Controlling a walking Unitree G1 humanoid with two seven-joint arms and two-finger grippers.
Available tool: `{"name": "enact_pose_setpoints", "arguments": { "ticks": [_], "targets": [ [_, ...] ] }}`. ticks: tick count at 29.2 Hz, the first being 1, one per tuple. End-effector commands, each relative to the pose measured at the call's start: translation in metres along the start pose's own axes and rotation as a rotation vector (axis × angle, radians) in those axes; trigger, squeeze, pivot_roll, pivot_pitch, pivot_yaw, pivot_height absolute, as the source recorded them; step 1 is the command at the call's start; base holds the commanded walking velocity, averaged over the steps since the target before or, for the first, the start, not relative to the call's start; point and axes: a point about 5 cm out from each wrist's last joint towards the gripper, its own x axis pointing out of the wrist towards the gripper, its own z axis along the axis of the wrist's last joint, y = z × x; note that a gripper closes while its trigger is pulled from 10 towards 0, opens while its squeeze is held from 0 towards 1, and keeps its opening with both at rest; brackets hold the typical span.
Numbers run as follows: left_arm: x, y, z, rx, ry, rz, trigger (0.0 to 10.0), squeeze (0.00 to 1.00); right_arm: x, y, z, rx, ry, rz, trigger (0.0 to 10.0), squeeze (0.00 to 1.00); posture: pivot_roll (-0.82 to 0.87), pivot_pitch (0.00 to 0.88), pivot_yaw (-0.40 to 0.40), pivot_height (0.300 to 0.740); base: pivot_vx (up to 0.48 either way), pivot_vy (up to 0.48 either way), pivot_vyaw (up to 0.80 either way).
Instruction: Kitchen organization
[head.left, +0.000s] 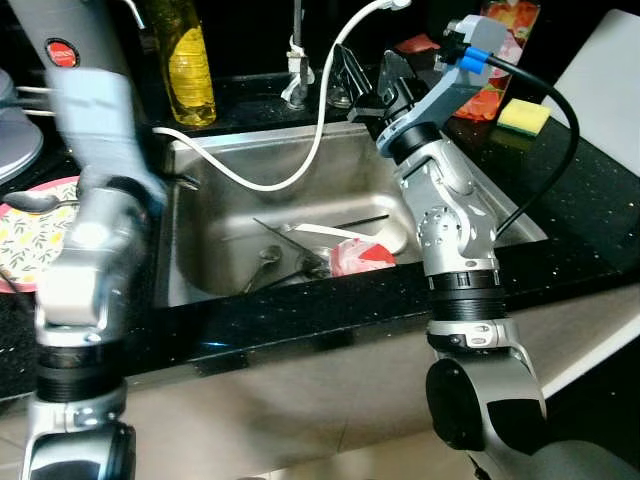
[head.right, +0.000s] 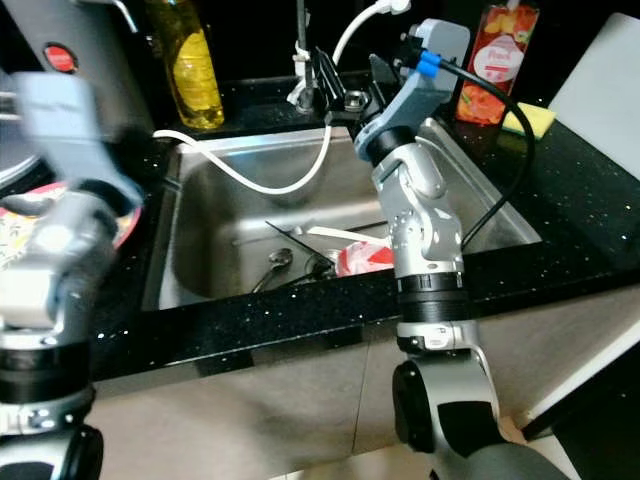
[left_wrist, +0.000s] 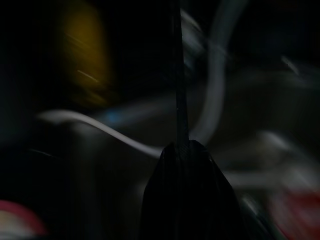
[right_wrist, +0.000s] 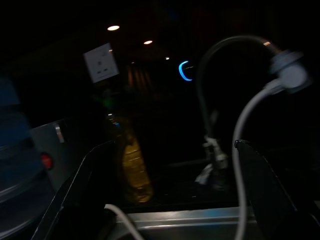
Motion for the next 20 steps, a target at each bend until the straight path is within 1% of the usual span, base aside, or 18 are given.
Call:
{"name": "enact_pose_setpoints", "arguments": {
  "ticks": [1, 3, 4, 5, 6, 7, 8, 9, 10, 11, 12, 13, 14, 15, 16, 18, 19, 20],
  "targets": [
    [-0.001, -0.009, -0.017, 0.012, 0.099, -0.062, 10.0, 0.0, -0.002, -0.004, 0.001, 0.0, -0.007, -0.019, 10.0, 0.0, 0.19, 0.0, 0.031, 0.74, 0.0, 0.0, 0.0],
    [0.001, -0.011, -0.025, 0.01, 0.134, -0.054, 10.0, 0.0, -0.002, -0.006, 0.002, 0.002, -0.007, -0.033, 10.0, 0.0, 0.19, 0.0, 0.031, 0.74, 0.0, 0.0, 0.0],
    [0.004, -0.012, -0.027, -0.003, 0.116, -0.046, 10.0, 1.0, -0.002, -0.005, 0.003, -0.003, -0.011, -0.027, 10.0, 0.0, 0.17, 0.0, 0.039, 0.74, 0.0, 0.0, 0.0],
    [0.004, -0.012, -0.027, -0.003, 0.116, -0.046, 10.0, 1.0, -0.002, -0.005, 0.003, -0.003, -0.011, -0.027, 10.0, 0.0, 0.17, 0.0, 0.039, 0.74, 0.0, 0.0, 0.0],
    [0.006, -0.016, -0.02, 0.038, 0.016, -0.073, 10.0, 1.0, -0.002, -0.003, 0.005, -0.013, -0.017, -0.013, 10.0, 0.0, 0.17, 0.0, 0.046, 0.74, 0.0, 0.0, 0.0],
    [0.005, -0.018, -0.003, 0.037, -0.098, -0.087, 10.0, 1.0, -0.003, -0.005, 0.005, -0.014, -0.018, -0.022, 10.0, 0.0, 0.17, 0.0, 0.044, 0.74, 0.0, 0.0, 0.0],
    [0.003, -0.019, 0.008, 0.036, -0.172, -0.094, 10.0, 1.0, -0.004, -0.007, 0.005, -0.013, -0.019, -0.032, 10.0, 0.0, 0.17, 0.0, 0.042, 0.74, 0.0, 0.0, 0.0],
    [0.003, -0.019, 0.008, 0.036, -0.172, -0.094, 10.0, 1.0, -0.004, -0.007, 0.005, -0.013, -0.019, -0.032, 10.0, 0.0, 0.17, 0.0, 0.042, 0.74, 0.0, 0.0, 0.0],
    [0.001, -0.019, 0.016, 0.029, -0.21, -0.103, 10.0, 1.0, -0.004, -0.008, 0.005, -0.012, -0.019, -0.039, 10.0, 0.0, 0.17, 0.0, 0.042, 0.74, 0.0, 0.0, 0.0],
    [0.0, -0.015, 0.027, 0.017, -0.252, -0.092, 10.0, 0.24, -0.004, -0.009, 0.005, -0.006, -0.018, -0.049, 10.0, 0.0, 0.17, 0.0, 0.044, 0.74, 0.0, 0.0, 0.0],
    [0.001, -0.003, 0.037, 0.03, -0.287, -0.016, 10.0, 0.0, -0.004, -0.007, 0.004, -0.002, -0.018, -0.047, 10.0, 0.0, 0.18, 0.0, 0.051, 0.74, 0.0, 0.0, 0.0],
    [0.001, -0.003, 0.037, 0.03, -0.287, -0.016, 10.0, 0.0, -0.004, -0.007, 0.004, -0.002, -0.018, -0.047, 10.0, 0.0, 0.18, 0.0, 0.051, 0.74, 0.0, 0.0, 0.0],
    [0.002, 0.021, 0.046, 0.073, -0.283, 0.137, 10.0, 0.0, -0.005, -0.003, 0.002, 0.001, -0.016, -0.033, 10.0, 0.0, 0.17, 0.0, 0.059, 0.74, 0.0, 0.0, 0.0],
    [0.003, 0.035, 0.043, 0.103, -0.237, 0.226, 10.0, 0.0, -0.006, -0.001, 0.001, 0.0, -0.016, -0.026, 10.0, 0.0, 0.17, 0.0, 0.059, 0.74, 0.0, 0.0, 0.0],
    [0.003, 0.044, 0.04, 0.12, -0.201, 0.275, 10.0, 0.0, -0.006, -0.001, 0.0, -0.001, -0.016, -0.023, 10.0, 0.0, 0.18, 0.0, 0.062, 0.74, 0.0, 0.0, 0.0],
    [0.004, 0.052, 0.033, 0.234, -0.131, 0.309, 10.0, 0.0, -0.007, -0.003, -0.001, 0.011, -0.015, -0.042, 10.0, 0.0, 0.19, 0.0, 0.052, 0.74, 0.0, 0.0, 0.0],
    [0.003, 0.058, 0.03, 0.225, -0.098, 0.345, 10.0, 0.0, -0.006, -0.003, -0.001, 0.016, -0.014, -0.047, 10.0, 0.0, 0.19, 0.0, 0.051, 0.74, 0.0, 0.0, 0.0],
    [0.003, 0.058, 0.03, 0.225, -0.098, 0.345, 10.0, 0.0, -0.006, -0.003, -0.001, 0.016, -0.014, -0.047, 10.0, 0.0, 0.19, 0.0, 0.051, 0.74, 0.0, 0.0, 0.0]
  ]
}}
